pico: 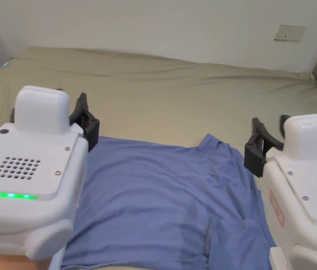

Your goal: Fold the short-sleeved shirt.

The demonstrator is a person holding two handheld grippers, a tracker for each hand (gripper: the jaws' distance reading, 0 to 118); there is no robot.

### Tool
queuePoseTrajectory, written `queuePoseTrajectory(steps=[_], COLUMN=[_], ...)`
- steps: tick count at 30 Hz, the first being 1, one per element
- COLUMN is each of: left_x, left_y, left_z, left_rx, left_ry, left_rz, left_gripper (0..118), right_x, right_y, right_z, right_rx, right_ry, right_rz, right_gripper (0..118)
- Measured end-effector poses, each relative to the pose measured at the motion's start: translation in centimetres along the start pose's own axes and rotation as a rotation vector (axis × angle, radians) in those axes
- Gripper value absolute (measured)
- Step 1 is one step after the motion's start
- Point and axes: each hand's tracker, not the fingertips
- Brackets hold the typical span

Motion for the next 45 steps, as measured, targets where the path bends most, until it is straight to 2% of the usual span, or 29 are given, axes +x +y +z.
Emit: queuePoseTrajectory(steps=[1,4,9,14,18,21,25,26,27,29,30,31,36,41,43,45], left_x=[0.4,1.3,1.9,1.1,0.7,-0.6,-3.7,-4.8,-5.9,-7.9,-8.7,-9.3,-10.9,-11.6,-11.7,-11.4], left_y=[0.0,0.3,0.3,0.2,-1.0,-3.0,-8.1,-9.6,-11.6,-15.9,-18.0,-20.3,-27.2,-29.0,-29.1,-29.9], left_z=[0.1,0.2,0.2,-0.4,-0.8,-1.6,-2.1,-2.1,-2.3,-2.4,-2.2,-2.0,-0.2,-1.0,-1.4,-2.3], left_rx=[0.012,0.001,-0.018,-0.063,-0.103,-0.195,-0.36,-0.419,-0.507,-0.715,-0.801,-0.879,-1.055,-1.114,-1.1,-1.143], left_ry=[-0.005,-0.032,-0.049,-0.079,-0.088,-0.163,-0.115,-0.123,-0.133,-0.114,-0.103,-0.068,0.031,0.091,0.079,0.072], left_rz=[-0.008,-0.039,-0.056,0.004,-0.01,0.0,-0.036,-0.034,-0.019,0.012,0.031,0.048,0.043,0.078,0.093,0.08], left_gripper=[3,1,0,0,0,0,1,7,18,78,103,113,113,112,104,88], right_x=[-0.5,-1.7,-2.0,-1.2,-0.9,-0.5,-0.7,-0.6,-0.7,-0.4,-0.1,0.4,1.5,2.5,2.8,3.0], right_y=[0.1,0.0,-0.4,-0.4,-1.0,-1.7,-2.8,-3.1,-3.2,-3.9,-4.3,-4.8,-6.7,-8.1,-8.3,-8.4], right_z=[0.1,0.2,-0.4,-1.1,-1.4,-1.6,-1.2,-1.2,-0.9,-0.9,-0.9,-0.9,-0.9,-1.0,-1.0,-1.0], right_rx=[0.004,0.012,0.023,0.021,0.015,-0.006,-0.046,-0.054,-0.069,-0.1,-0.115,-0.13,-0.209,-0.273,-0.283,-0.29], right_ry=[0.014,0.019,0.025,0.009,-0.004,0.003,0.011,0.011,0.014,0.023,0.021,0.017,-0.007,-0.028,-0.039,-0.047], right_rz=[-0.004,-0.017,0.017,0.008,0.017,0.016,0.035,0.038,0.04,0.034,0.033,0.031,0.035,0.022,0.018,0.013], right_gripper=[5,0,0,0,0,0,0,0,0,0,0,0,0,0,0,0])
